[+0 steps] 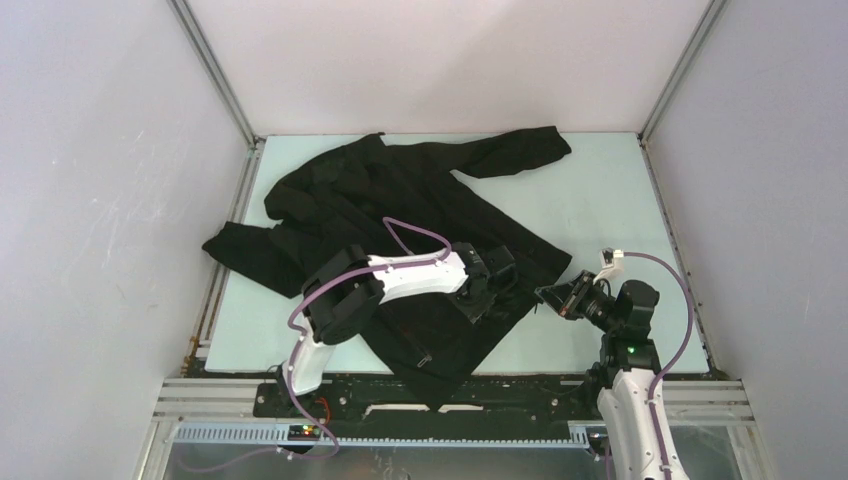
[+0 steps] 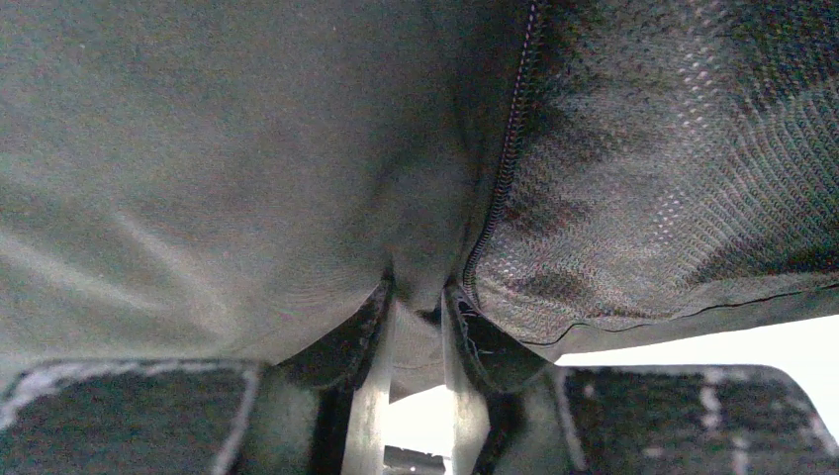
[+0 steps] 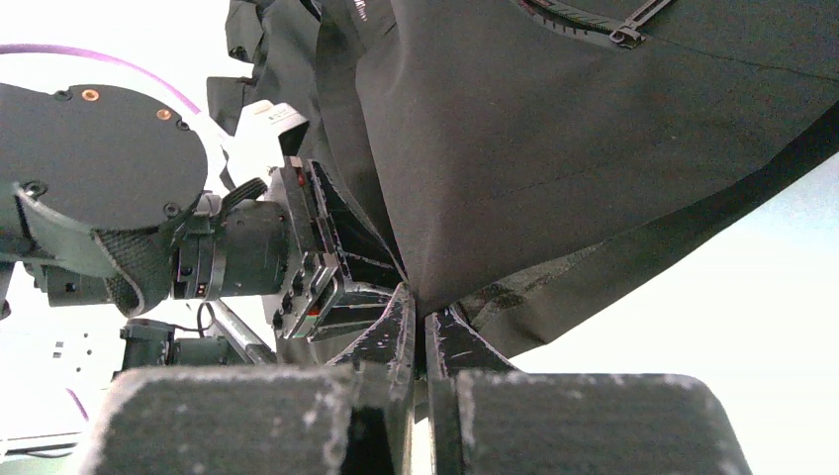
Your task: Zip up the jacket
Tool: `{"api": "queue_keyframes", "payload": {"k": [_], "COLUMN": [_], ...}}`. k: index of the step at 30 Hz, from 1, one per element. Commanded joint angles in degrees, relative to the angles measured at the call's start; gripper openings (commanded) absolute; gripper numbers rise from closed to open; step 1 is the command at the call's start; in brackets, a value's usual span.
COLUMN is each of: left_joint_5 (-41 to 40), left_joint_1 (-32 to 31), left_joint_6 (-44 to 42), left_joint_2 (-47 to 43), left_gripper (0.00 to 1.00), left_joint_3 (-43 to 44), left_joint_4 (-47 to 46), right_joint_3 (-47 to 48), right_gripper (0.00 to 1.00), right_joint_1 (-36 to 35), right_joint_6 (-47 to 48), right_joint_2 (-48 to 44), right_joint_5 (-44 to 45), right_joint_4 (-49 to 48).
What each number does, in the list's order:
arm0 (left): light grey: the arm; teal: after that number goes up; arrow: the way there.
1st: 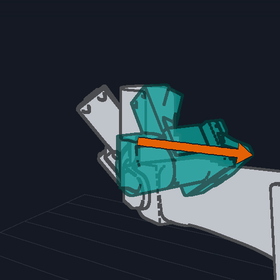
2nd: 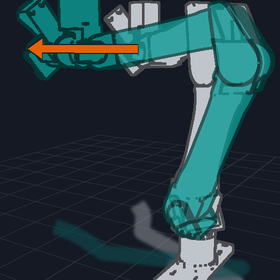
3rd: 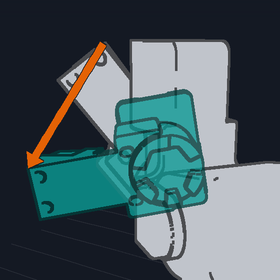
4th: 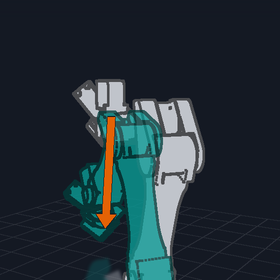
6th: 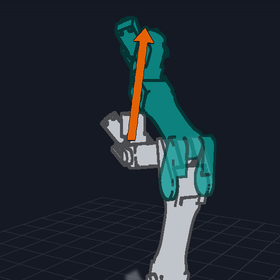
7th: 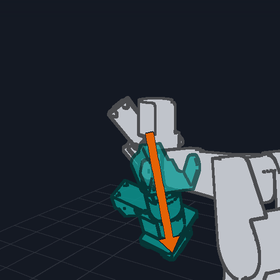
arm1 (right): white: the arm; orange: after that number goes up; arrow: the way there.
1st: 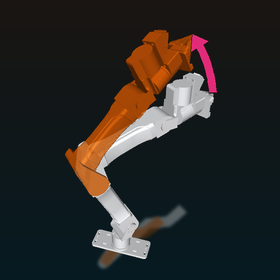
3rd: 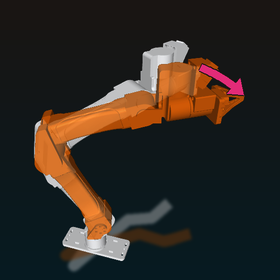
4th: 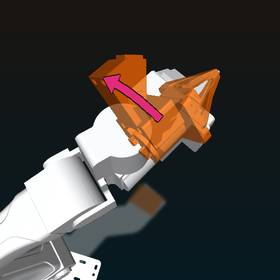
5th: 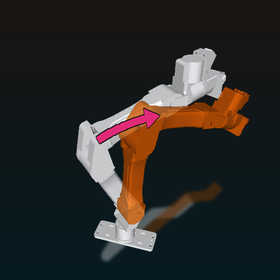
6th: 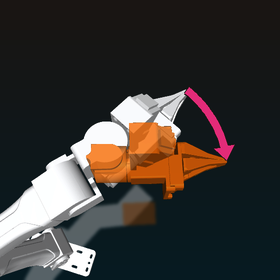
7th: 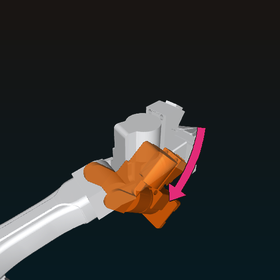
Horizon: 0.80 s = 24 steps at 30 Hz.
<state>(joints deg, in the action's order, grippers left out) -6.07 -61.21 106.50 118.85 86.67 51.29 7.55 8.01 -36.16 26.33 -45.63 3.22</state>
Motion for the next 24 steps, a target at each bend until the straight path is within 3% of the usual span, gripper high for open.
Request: {"api": "queue_keyframes", "payload": {"k": [1,9,14,19,24], "left_joint_5": [-9.88,-10.98,-9.93,-7.52,-2.21], "left_joint_1": [-0.05,-0.27,-0.44,-1.48,-2.30], "left_joint_6": [-3.00,-8.24,-16.43,-25.97,-30.43], "left_joint_2": [-2.61,-13.10,-21.65,-29.00,-25.23], "left_gripper": [0.27,0.01,0.00,0.00,0.00], "left_joint_3": [-3.24,-16.22,-28.38,-47.78,-59.66], "left_joint_4": [-1.01,-18.05,-37.00,-79.42,-114.24], "right_joint_3": [1.06,-0.02,-0.99,-1.48,-4.40], "right_gripper": [0.00,0.00,0.00,0.00,0.00], "right_joint_1": [0.34,0.34,-0.68,-2.81,-2.45], "right_joint_6": [0.46,-0.63,-3.25,-7.96,-18.08], "right_joint_2": [0.50,1.22,6.57,11.87,12.86], "right_joint_5": [-0.33,-1.64,-5.64,-10.30,-14.78], "right_joint_4": [-2.29,-5.25,-11.01,-16.16,-25.37]}}
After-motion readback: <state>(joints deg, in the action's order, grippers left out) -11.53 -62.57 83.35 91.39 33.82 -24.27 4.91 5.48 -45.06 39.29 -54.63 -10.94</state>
